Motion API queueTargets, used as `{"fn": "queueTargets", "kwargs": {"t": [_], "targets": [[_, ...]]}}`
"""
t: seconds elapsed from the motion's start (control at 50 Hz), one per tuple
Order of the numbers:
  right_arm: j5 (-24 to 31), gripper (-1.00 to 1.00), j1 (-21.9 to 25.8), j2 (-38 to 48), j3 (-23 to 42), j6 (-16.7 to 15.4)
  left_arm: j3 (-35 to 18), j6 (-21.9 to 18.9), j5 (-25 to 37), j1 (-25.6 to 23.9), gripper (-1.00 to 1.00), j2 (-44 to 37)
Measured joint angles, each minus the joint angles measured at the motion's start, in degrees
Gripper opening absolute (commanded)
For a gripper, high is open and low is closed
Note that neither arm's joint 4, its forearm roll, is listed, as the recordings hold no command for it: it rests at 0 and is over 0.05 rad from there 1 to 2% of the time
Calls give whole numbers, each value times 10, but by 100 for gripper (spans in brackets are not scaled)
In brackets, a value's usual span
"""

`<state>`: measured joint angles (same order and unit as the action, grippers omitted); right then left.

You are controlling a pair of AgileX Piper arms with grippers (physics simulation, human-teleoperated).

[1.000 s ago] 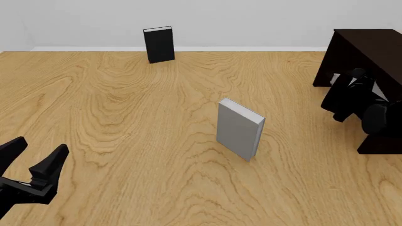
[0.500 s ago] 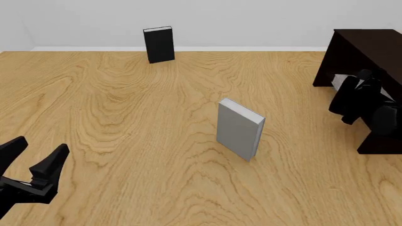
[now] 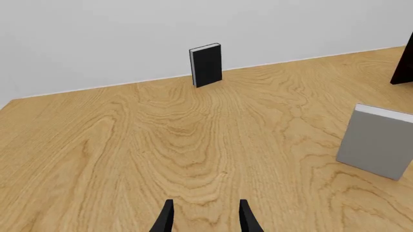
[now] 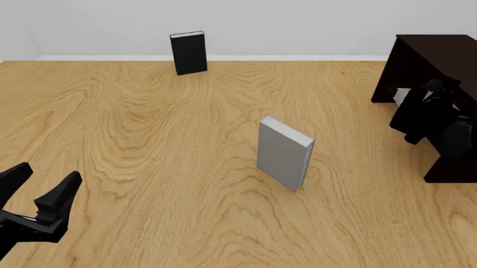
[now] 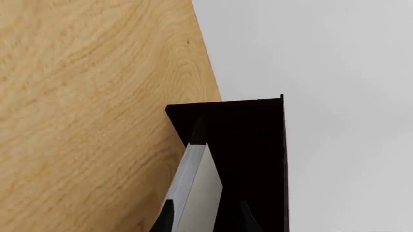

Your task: Pick up the book on the right and place it on the cabinet shelf.

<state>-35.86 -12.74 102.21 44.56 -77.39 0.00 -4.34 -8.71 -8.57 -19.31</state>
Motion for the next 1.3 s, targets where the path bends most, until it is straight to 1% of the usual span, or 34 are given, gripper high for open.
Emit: {"fn": "queueTargets", "kwargs": {"t": [0.48, 0.62, 0.74, 0.88, 1.06, 1.14, 1.3], "targets": [[6, 100, 50, -15, 7, -3, 0, 1, 1, 0, 100, 1], [16, 100, 69, -25, 11, 2, 0, 1, -1, -1, 100, 0], [32, 100, 88, -43, 15, 12, 0, 1, -3, -1, 100, -1], [65, 100, 114, -79, 21, 41, 0, 1, -4, -1, 100, 0], [112, 100, 146, -141, 19, 91, 0, 2, 0, -2, 100, 5], [137, 100, 159, -172, 18, 118, 0, 1, 0, -2, 100, 6], [195, 100, 184, -241, 19, 182, 0, 1, 2, -2, 100, 9]]}}
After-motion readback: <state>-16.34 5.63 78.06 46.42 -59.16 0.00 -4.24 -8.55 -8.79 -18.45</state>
